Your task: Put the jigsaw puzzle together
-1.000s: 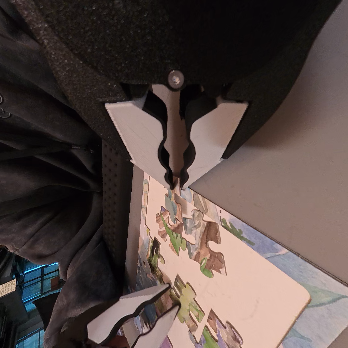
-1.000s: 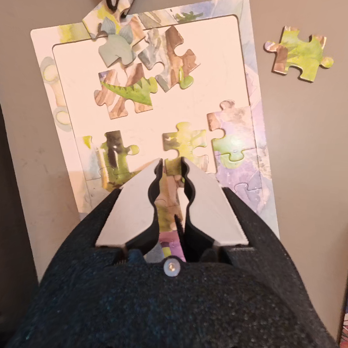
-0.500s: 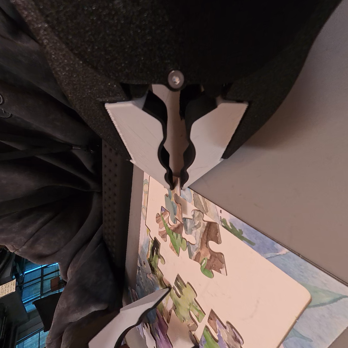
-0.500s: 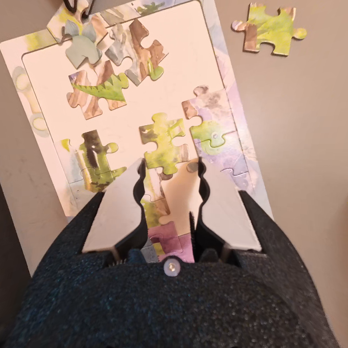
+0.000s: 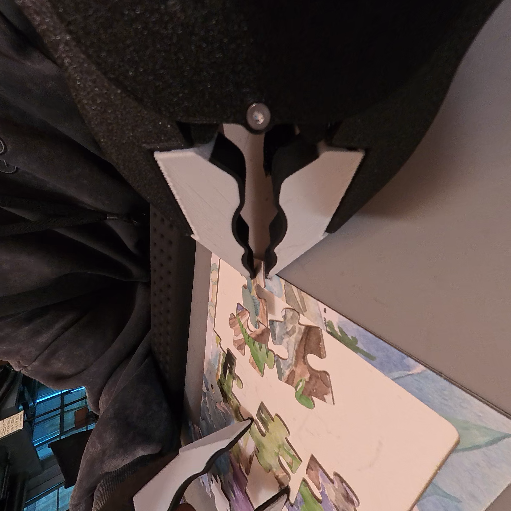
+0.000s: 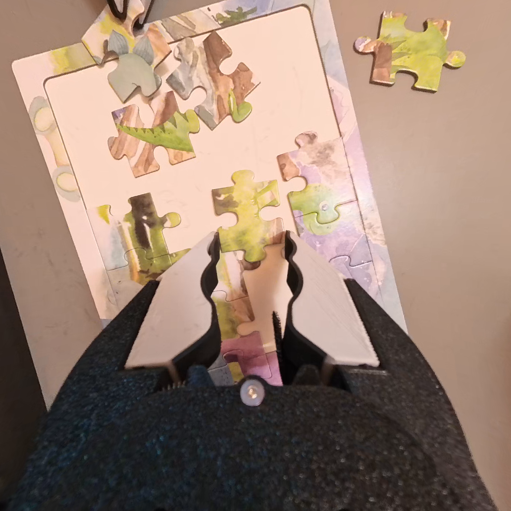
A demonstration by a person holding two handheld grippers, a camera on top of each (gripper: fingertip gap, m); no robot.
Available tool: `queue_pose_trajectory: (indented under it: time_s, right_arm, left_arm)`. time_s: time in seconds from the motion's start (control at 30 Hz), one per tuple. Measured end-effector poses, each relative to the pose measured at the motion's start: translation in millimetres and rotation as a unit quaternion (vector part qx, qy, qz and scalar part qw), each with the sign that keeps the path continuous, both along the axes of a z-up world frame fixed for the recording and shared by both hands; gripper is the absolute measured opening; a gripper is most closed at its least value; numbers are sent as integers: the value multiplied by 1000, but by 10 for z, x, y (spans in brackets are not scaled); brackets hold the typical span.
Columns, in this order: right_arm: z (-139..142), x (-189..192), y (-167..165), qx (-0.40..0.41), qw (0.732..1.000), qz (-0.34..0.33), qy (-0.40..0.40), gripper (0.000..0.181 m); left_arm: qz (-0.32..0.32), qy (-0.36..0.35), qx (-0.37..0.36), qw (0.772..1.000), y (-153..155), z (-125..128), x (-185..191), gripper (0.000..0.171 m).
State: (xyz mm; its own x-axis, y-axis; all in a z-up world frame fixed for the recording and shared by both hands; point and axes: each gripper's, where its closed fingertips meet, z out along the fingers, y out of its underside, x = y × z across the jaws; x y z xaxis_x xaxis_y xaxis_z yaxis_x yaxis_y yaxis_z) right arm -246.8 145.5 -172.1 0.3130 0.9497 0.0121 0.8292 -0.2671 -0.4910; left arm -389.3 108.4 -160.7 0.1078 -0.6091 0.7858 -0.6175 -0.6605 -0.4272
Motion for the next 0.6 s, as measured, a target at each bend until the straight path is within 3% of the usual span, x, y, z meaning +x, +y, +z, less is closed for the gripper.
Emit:
queue_pose_trajectory:
  time_s: [0.27, 0.53, 0.6]
  right_arm:
    - [131, -172, -375, -35, 997, 59, 18, 47]
    - [29, -139, -384, -43, 998, 53, -6, 47]
    - [40, -153, -405, -49, 997, 52, 0, 59]
  left_arm:
    - [-1, 0, 0, 1000, -1, 1, -1, 6]
    - [-1, -1, -1, 1000, -3, 2, -1, 6]
    - [-1, -1, -1, 1000, -4, 2, -1, 6]
